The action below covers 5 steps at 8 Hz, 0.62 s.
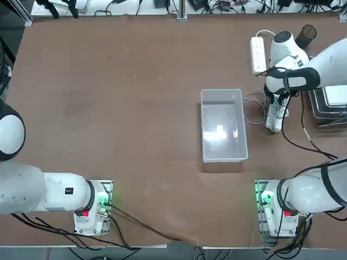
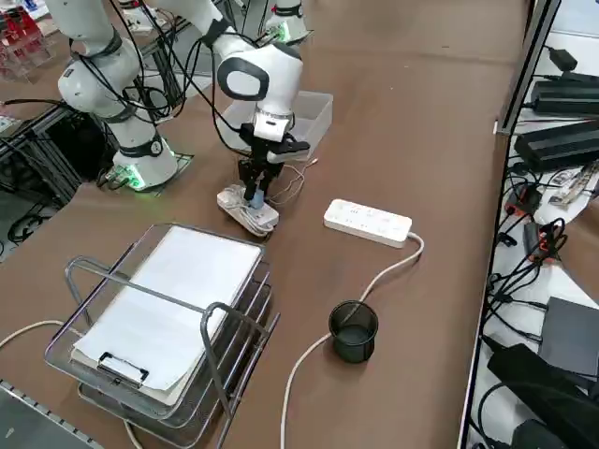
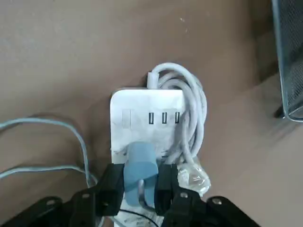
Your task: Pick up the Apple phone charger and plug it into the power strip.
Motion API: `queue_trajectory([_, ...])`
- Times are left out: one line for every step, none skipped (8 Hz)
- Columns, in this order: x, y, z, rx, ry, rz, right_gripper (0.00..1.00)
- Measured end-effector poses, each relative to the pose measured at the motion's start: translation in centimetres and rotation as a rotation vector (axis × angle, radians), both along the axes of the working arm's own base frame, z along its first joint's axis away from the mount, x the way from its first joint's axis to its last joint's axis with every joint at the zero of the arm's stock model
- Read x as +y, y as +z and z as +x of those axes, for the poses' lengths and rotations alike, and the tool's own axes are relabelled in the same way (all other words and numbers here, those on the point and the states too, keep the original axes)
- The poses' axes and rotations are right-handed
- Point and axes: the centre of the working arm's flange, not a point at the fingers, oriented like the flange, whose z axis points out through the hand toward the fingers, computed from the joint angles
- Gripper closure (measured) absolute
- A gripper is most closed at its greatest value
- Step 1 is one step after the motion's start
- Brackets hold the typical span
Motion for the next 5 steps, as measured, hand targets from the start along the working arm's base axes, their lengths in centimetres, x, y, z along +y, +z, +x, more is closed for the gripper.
queue_trajectory([0.11,0.00,0.00,0.011,0.033,0.006,0.63])
queue_trajectory([0.18,0.01,0.00,0.024,0.068,0.013,0.63])
queue_trajectory([0.22,0.04,0.02,0.035,0.098,0.020,0.63])
queue_trajectory([0.25,0.12,0.06,0.047,0.134,0.029,0.63])
queue_trajectory([0.26,0.28,0.12,0.057,0.167,0.036,0.63])
